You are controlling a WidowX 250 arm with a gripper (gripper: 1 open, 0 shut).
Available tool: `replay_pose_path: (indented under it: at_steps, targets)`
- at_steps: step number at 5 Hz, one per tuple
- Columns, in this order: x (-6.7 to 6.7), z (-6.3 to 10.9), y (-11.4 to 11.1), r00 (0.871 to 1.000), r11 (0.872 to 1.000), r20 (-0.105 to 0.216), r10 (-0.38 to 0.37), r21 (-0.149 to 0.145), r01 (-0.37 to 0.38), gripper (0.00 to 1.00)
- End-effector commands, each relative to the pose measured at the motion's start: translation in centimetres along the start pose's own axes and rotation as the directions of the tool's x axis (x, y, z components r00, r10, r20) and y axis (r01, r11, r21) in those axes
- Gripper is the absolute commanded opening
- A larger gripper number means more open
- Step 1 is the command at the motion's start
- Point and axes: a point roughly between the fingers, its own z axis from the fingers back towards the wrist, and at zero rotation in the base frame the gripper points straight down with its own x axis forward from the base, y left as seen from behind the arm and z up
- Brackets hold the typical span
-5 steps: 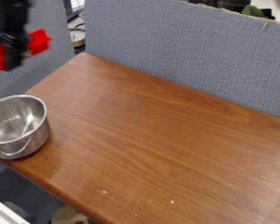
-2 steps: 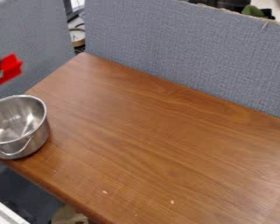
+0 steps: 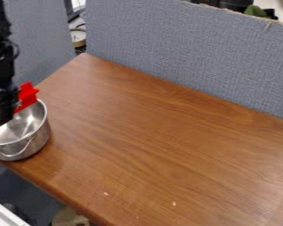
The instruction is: Put the red object in the metal pot
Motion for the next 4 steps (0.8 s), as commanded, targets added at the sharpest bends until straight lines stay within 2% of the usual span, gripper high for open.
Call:
replay_pose_path:
  at_steps: [1,2,3,4]
  targets:
    - [0.2,-1.5,-0.4,0.994,0.994,0.032,-0.105,0.03,0.104,1.0]
    - [0.9,-3.8,0.2,0.998,0.999,0.034,-0.049,-0.008,0.05,1.0]
    - [2.0,-5.3,2.1,0.973,0.975,0.054,-0.223,0.027,0.222,1.0]
    - [2.6,-5.9,4.2,0.923,0.924,0.056,-0.381,0.048,0.379,1.0]
